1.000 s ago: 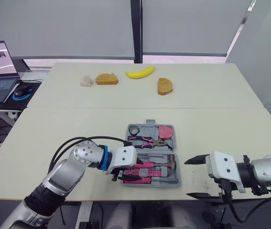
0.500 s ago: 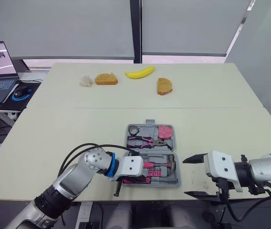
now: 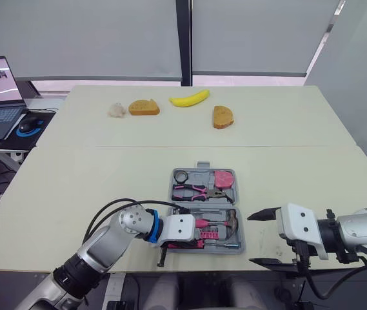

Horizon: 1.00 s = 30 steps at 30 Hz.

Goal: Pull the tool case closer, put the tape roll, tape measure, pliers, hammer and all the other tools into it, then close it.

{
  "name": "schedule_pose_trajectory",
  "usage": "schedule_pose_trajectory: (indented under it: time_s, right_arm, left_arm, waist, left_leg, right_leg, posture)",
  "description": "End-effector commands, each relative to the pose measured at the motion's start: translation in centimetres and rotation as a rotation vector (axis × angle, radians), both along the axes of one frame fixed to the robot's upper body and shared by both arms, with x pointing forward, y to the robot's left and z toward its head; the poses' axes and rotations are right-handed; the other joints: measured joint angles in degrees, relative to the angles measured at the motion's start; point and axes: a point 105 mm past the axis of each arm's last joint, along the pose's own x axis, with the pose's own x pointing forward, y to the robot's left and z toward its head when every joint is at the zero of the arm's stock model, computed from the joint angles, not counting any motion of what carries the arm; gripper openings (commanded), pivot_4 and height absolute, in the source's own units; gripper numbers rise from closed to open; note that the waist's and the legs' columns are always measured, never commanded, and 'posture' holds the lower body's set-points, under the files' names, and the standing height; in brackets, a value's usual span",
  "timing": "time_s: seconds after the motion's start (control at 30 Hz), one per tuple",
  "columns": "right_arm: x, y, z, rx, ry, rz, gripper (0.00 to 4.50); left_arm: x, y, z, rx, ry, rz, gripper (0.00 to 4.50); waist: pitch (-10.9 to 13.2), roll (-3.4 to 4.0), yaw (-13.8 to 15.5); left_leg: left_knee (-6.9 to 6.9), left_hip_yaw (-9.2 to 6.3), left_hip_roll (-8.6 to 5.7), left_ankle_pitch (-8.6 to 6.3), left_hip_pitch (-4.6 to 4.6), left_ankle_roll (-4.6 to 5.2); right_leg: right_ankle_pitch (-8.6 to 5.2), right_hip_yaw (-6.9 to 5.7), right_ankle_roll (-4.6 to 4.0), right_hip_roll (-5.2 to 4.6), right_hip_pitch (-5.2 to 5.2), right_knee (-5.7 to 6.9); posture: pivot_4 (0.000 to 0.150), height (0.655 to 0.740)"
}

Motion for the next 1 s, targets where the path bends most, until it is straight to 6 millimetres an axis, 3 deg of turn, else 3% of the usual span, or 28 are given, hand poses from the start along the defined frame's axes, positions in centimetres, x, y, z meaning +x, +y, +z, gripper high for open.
schedule_pose_trajectory:
  time_s: [0.03,0.13,0.23,0.33,0.43,0.6,0.93,1.0]
  right_arm:
    - [0.2,0.1,0.9,0.021,-0.037,0.002,4.50]
    - [1.9,-1.3,1.2,0.006,-0.083,-0.120,4.50]
    - [4.4,-2.9,1.6,0.011,-0.223,-0.261,4.50]
    - [5.6,-3.3,1.1,0.024,-0.299,-0.306,4.50]
    - [6.4,-3.3,-0.6,0.031,-0.292,-0.322,3.89]
    - [8.1,-3.0,-4.1,-0.001,-0.234,-0.329,2.28]
    - [10.7,-1.9,-8.4,-0.035,-0.202,-0.324,0.17]
    - [11.0,-1.7,-8.8,-0.031,-0.188,-0.324,0.02]
  left_arm:
    - [0.5,-0.1,1.7,-0.078,-0.009,0.043,0.02]
    - [1.9,0.5,6.0,-0.292,0.015,0.188,0.02]
    - [3.5,3.5,6.7,-0.358,-0.009,0.347,0.02]
    - [5.1,6.1,7.1,-0.399,-0.089,0.452,0.02]
    - [6.7,8.3,6.8,-0.376,-0.162,0.510,0.00]
    - [8.2,10.9,4.4,-0.212,-0.222,0.468,0.00]
    - [9.0,9.0,0.6,-0.151,-0.200,0.406,0.00]
    - [9.1,8.7,0.3,-0.152,-0.200,0.402,0.00]
  waist:
    - [0.0,0.00,0.0]
    - [0.0,-0.03,-0.1]
    - [0.0,-0.02,-0.2]
    - [0.0,0.01,-0.7]
    - [0.0,-0.03,-0.9]
    - [0.0,-0.02,-1.1]
    - [0.0,-0.02,-1.2]
    - [0.0,-0.02,-1.3]
  left_leg:
    - [0.00,0.00,0.00,0.00,0.00,0.00]
    - [0.01,-0.03,0.02,0.00,-0.03,0.00]
    - [0.01,-0.03,0.02,0.00,0.00,0.00]
    - [-0.02,0.02,0.02,0.01,0.03,-0.01]
    - [-0.01,0.01,0.01,0.01,0.02,-0.02]
    - [-0.01,0.01,-0.02,0.01,0.03,-0.02]
    - [0.01,0.07,-0.04,0.02,0.01,-0.02]
    - [0.02,0.07,-0.04,0.02,0.00,-0.02]
  right_leg:
    - [0.00,0.00,0.00,0.00,0.00,0.00]
    - [0.00,-0.02,0.00,0.00,-0.04,0.02]
    - [0.00,-0.03,0.00,0.00,-0.02,0.02]
    - [0.00,0.02,-0.01,0.00,-0.04,0.02]
    - [0.00,0.01,-0.01,-0.01,-0.03,0.01]
    - [0.01,0.01,-0.01,-0.01,-0.04,0.05]
    - [0.01,0.07,-0.02,0.00,-0.12,0.10]
    - [0.01,0.07,-0.02,0.00,-0.13,0.12]
  posture:
    - [0.150,0.7400]
    - [0.150,0.7400]
    - [0.150,0.7400]
    - [0.150,0.7400]
    - [0.150,0.7400]
    - [0.150,0.7400]
    - [0.150,0.7400]
    - [0.150,0.7400]
